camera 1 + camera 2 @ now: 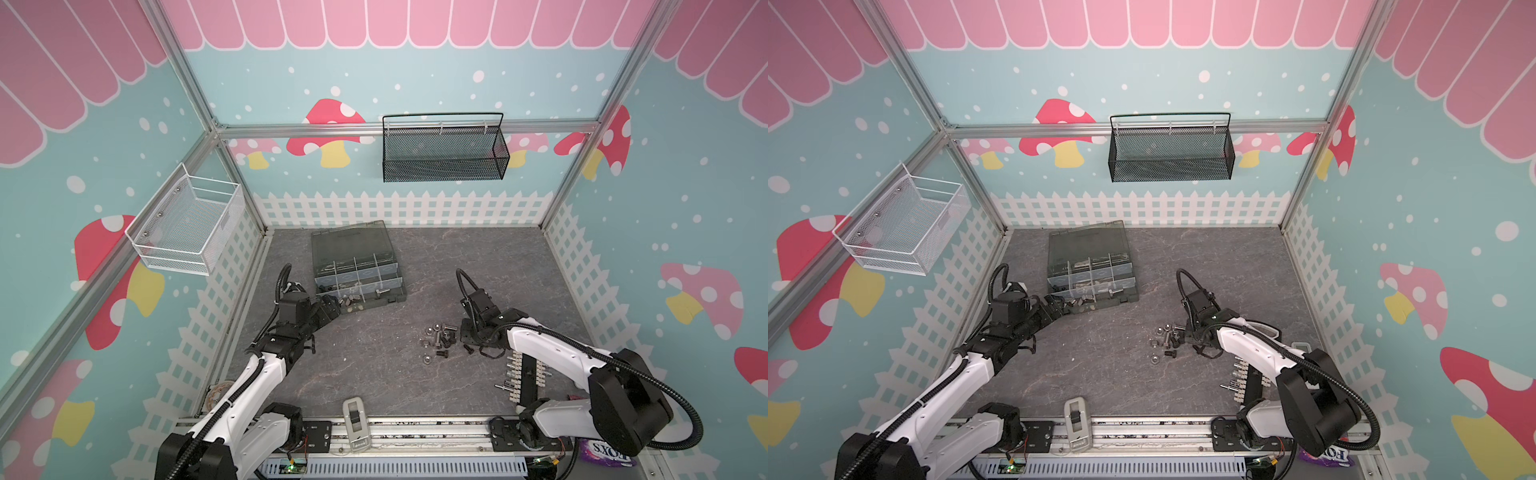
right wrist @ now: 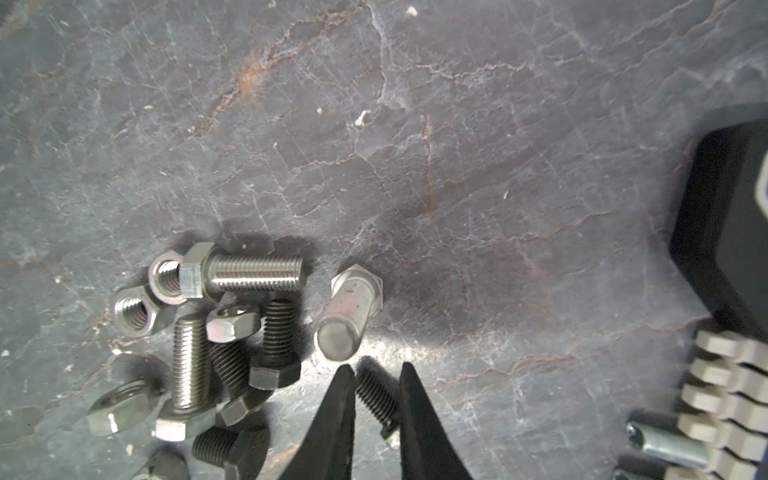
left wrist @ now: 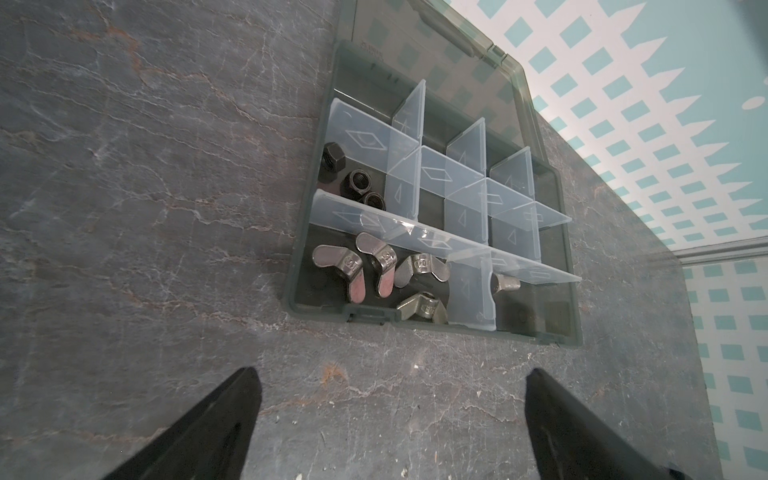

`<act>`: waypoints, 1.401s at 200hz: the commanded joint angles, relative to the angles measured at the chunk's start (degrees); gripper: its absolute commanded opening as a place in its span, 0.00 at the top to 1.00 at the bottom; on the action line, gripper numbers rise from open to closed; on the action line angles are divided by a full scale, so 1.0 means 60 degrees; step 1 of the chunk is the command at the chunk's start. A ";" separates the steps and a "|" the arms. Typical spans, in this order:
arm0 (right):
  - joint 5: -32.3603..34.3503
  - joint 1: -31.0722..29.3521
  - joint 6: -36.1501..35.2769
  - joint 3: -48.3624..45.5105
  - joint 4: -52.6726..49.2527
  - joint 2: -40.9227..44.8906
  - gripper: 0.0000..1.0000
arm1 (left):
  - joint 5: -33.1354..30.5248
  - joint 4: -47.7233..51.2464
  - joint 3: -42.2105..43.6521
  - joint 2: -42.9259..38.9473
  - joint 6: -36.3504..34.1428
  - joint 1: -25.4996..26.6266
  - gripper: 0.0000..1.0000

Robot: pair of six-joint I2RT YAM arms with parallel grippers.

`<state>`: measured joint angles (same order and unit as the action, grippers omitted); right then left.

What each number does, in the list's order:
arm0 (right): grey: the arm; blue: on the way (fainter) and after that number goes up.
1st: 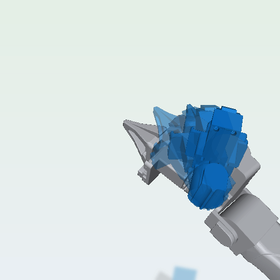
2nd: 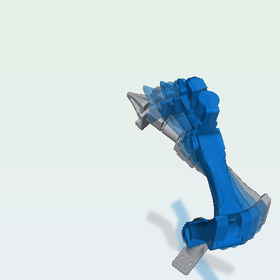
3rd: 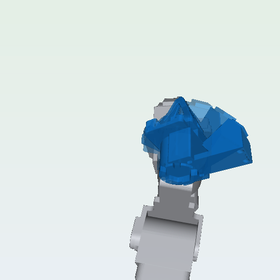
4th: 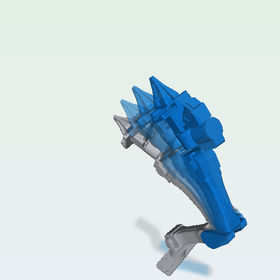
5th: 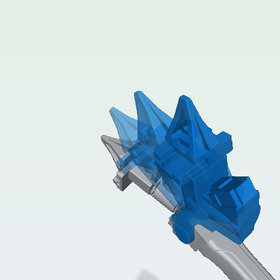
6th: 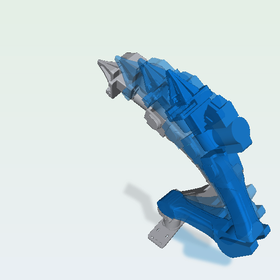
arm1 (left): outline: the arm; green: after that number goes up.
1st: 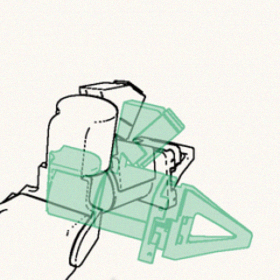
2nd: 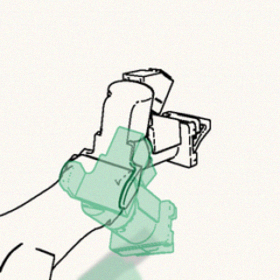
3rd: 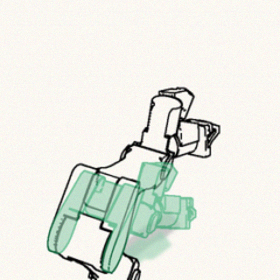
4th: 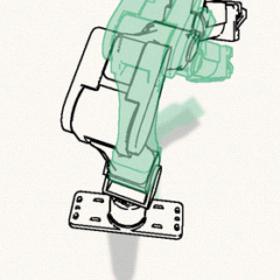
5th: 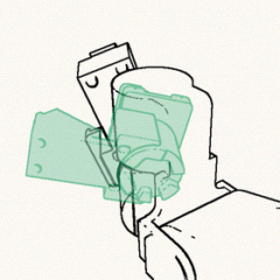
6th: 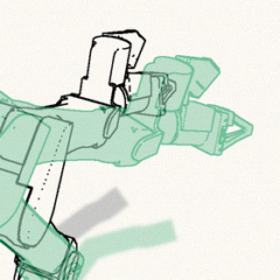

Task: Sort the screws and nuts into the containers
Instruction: 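Move the right gripper back to the pile over another silver bolt, then lower the right gripper and close it on the silver bolt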

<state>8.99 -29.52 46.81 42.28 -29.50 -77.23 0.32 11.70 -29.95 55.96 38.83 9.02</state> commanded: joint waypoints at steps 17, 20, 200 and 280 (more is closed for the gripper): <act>-0.0002 0.0212 -0.0206 0.0195 0.0360 -0.0323 0.85 | 0.0028 0.0026 -0.0174 -0.0044 0.0149 -0.0083 0.00; -0.0003 0.0211 -0.0232 0.0227 0.0373 -0.0359 0.85 | 0.0021 0.0027 -0.0165 -0.0044 0.0139 -0.0089 0.00; -0.0414 0.0286 -0.0906 0.0885 0.0287 -0.1020 0.83 | -0.0055 0.0033 -0.0211 0.0031 0.0117 -0.0111 0.00; -0.0540 0.0152 -0.0960 0.1006 0.0889 -0.1367 0.76 | 0.0024 -0.0046 -0.0267 0.0159 0.0149 -0.0111 0.00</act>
<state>5.48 -28.23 40.86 48.34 -25.65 -84.51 0.30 11.70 -29.95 56.84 38.83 8.69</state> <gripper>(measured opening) 0.233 0.991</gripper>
